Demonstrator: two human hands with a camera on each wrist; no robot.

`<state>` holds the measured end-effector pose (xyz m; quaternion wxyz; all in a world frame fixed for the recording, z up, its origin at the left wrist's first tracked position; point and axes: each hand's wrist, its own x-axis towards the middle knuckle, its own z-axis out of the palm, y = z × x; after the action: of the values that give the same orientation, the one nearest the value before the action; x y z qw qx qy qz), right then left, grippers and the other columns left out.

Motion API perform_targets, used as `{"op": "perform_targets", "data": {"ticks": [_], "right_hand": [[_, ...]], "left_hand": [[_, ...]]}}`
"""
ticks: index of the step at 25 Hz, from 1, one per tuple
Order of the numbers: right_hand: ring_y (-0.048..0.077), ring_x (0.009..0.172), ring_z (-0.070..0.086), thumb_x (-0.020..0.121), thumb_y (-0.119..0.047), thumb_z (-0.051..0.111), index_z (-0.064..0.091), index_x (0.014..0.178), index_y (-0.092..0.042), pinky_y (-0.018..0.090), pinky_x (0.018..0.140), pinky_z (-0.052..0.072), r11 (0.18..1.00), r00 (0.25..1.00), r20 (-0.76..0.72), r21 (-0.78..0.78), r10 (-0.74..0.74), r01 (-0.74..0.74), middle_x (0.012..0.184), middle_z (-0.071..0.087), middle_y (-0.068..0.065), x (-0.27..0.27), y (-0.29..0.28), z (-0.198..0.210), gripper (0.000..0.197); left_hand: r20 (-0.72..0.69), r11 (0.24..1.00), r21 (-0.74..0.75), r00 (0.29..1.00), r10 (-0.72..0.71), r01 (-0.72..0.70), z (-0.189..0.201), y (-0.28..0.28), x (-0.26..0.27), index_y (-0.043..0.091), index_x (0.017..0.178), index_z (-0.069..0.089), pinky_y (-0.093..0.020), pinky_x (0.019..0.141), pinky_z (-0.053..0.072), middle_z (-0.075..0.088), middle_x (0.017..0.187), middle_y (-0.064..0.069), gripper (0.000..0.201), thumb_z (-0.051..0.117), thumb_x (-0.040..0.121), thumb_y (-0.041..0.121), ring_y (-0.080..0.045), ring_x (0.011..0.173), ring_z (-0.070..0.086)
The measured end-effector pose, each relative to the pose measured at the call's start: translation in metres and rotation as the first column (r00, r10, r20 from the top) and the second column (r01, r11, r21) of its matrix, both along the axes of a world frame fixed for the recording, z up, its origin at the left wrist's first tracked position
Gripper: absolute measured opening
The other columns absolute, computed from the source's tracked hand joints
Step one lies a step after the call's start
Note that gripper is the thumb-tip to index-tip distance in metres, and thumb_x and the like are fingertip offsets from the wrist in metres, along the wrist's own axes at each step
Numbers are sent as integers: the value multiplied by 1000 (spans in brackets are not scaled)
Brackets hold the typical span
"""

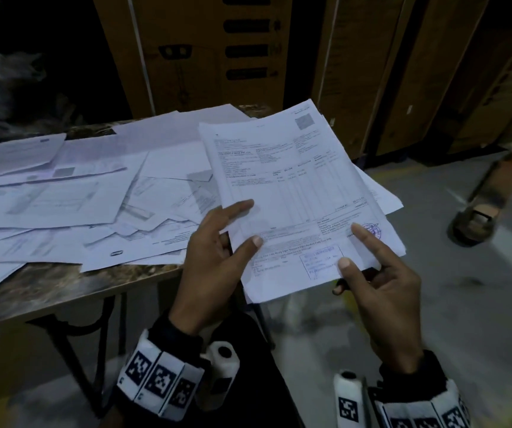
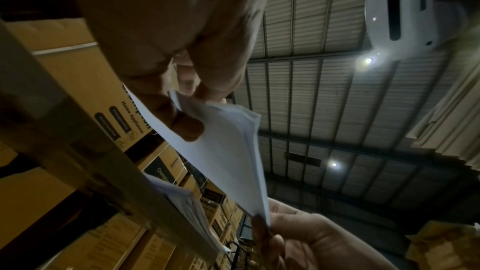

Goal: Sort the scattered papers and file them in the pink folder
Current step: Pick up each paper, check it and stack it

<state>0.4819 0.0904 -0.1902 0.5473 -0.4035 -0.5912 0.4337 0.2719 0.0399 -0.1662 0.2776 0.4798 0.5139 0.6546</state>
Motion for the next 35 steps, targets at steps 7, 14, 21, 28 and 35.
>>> {"op": "perform_targets", "data": {"ticks": [7,14,21,28,35], "right_hand": [[15,53,65,91,-1,66,58,136,-21,28,64,60,999,999,3,0,-35,35,110,66,-34,2,72,13,50],[12,52,63,94,-6,63,50,142,-28,23,49,52,995,982,184,-90,-30,47,111,68,20,8,116,0,55],[23,65,64,92,-19,67,45,145,-36,44,71,60,997,922,380,29,-75,70,141,42,-6,13,125,-10,61],[-11,117,50,88,-17,72,50,143,-28,34,93,55,976,909,362,140,-207,167,160,23,-12,17,126,-10,61],[4,70,61,89,-13,71,61,132,-24,20,62,52,955,921,306,241,-242,171,152,39,-15,14,115,-9,45]], "left_hand": [[-460,981,24,869,181,-192,-7,67,-3,22,142,53,-7,100,34,46,147,4,47,61,98,36,9,127,41],[-778,904,-276,628,-10,-327,-19,91,-2,39,156,20,-48,114,3,15,165,6,81,-3,87,75,-10,151,4],[-839,823,-354,540,-70,-444,-24,97,2,36,158,11,-52,117,5,12,166,6,85,-8,85,74,-15,152,7],[-870,816,-320,489,-53,-481,-25,98,7,39,157,14,-52,115,9,17,166,3,77,-2,90,73,-19,152,13],[-874,831,-298,484,-40,-470,-25,95,9,41,156,18,-54,116,10,21,165,0,72,2,93,72,-22,151,14]]}}
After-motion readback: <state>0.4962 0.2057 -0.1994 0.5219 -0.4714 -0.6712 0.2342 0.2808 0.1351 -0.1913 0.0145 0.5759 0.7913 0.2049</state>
